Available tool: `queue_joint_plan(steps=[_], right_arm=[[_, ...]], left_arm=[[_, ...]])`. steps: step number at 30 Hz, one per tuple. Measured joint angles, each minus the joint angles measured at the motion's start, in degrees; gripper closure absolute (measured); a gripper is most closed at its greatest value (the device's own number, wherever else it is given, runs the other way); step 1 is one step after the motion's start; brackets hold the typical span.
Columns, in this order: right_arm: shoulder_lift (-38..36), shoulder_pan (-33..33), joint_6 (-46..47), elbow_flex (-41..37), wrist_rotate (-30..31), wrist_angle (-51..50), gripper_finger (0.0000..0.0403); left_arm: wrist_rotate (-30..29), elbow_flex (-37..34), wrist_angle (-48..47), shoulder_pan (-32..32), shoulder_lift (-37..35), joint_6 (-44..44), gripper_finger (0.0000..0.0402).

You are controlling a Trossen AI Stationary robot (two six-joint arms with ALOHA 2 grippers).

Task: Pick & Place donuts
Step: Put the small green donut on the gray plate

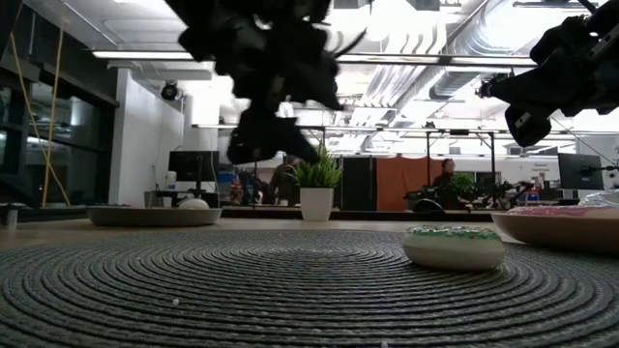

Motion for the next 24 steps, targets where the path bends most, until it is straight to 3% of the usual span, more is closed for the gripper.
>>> queue_joint_plan(steps=[13,24], right_arm=[[0.0,0.0,0.0,0.0,0.0,0.0,0.0402],[0.1,0.0,0.0,0.0,0.0,0.0,0.0402]], left_arm=[[-0.7,12.5,-0.9,-3.5,13.1,-4.0,0.0181],[-7.8,16.8,-5.9,-5.5,15.1,-4.2,0.0181]])
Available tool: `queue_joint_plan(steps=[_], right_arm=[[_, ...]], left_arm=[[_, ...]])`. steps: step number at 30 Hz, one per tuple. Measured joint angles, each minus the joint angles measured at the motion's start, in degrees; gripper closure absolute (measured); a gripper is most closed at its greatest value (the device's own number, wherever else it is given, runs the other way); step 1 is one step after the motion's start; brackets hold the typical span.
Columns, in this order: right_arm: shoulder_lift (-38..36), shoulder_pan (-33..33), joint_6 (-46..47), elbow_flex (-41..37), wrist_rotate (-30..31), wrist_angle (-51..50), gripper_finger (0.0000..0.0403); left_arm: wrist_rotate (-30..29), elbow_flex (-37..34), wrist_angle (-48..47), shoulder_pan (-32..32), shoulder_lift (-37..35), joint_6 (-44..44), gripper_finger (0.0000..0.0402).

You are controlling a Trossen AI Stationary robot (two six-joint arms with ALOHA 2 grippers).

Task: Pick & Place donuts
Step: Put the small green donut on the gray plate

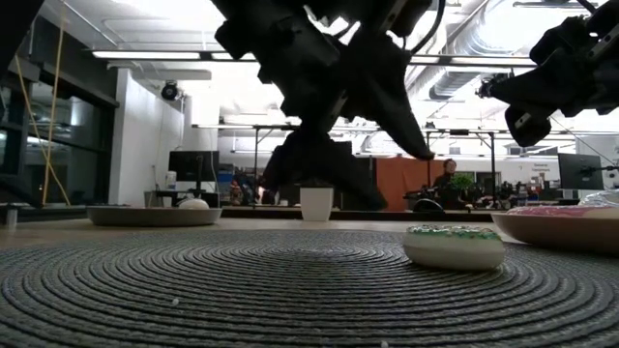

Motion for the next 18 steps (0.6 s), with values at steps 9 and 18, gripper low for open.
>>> queue_joint_plan(steps=[9,18], right_arm=[[-0.1,0.0,0.0,0.0,0.0,0.0,0.0402],[-0.1,0.0,0.0,0.0,0.0,0.0,0.0402]], left_arm=[[-4.0,0.5,-1.8,-1.7,0.1,-0.4,0.0181],[-3.1,4.3,-5.6,-1.8,1.9,-1.3,0.0181]])
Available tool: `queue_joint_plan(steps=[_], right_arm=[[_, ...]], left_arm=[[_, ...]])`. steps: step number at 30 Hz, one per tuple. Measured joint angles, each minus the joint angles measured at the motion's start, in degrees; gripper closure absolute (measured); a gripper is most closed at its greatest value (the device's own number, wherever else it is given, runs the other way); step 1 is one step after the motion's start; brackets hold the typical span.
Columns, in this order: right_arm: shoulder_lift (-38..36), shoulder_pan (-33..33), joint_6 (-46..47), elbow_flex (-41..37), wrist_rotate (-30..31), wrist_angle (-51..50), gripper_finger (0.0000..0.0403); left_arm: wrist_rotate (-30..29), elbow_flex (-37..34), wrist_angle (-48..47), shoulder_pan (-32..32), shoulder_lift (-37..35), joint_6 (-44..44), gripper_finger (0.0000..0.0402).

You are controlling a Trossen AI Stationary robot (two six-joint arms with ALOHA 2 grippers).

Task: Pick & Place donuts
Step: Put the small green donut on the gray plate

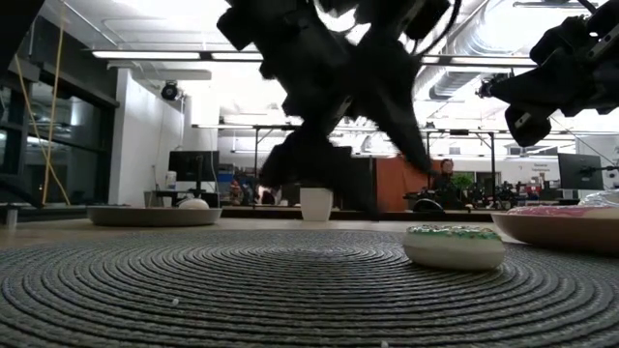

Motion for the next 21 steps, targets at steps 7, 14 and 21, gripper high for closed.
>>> queue_joint_plan(steps=[7,14,21], right_arm=[[0.4,0.0,0.0,0.0,0.0,0.0,0.0402],[1.0,0.0,0.0,0.0,0.0,0.0,0.0402],[1.1,0.0,0.0,0.0,0.0,0.0,0.0402]], left_arm=[[3.9,5.8,-2.5,-0.5,4.2,-2.1,0.0181],[2.9,7.7,-5.3,-0.7,5.5,-2.6,0.0181],[2.8,7.6,-5.6,-0.7,6.0,-3.1,0.0181]])
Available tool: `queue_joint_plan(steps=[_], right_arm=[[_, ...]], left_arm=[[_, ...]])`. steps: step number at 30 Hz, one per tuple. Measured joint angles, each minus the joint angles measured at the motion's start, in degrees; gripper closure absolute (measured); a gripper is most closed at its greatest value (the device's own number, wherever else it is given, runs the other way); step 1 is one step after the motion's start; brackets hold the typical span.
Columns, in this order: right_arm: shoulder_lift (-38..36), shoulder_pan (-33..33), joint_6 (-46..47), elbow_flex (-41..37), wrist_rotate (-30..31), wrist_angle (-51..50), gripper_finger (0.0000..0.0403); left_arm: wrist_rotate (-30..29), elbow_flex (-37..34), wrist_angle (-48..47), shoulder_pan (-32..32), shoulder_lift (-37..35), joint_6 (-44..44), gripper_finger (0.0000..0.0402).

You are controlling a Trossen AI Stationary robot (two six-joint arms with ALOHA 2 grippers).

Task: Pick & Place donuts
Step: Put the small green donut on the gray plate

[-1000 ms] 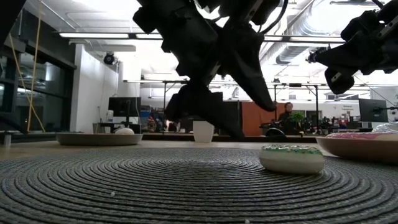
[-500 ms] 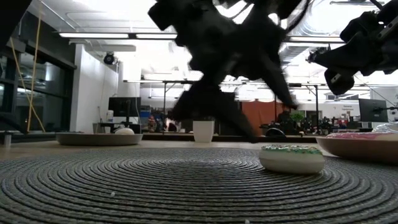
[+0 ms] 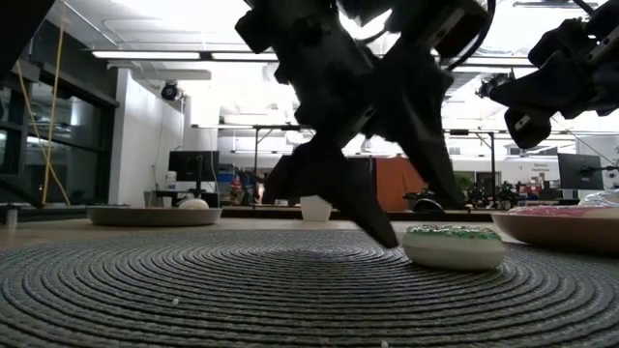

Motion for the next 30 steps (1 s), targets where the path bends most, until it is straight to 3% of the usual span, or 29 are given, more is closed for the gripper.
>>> queue_joint_plan(steps=[30], right_arm=[[0.0,0.0,0.0,0.0,0.0,0.0,0.0402]], left_arm=[[0.4,-0.1,0.5,0.0,0.8,-0.4,0.0181]])
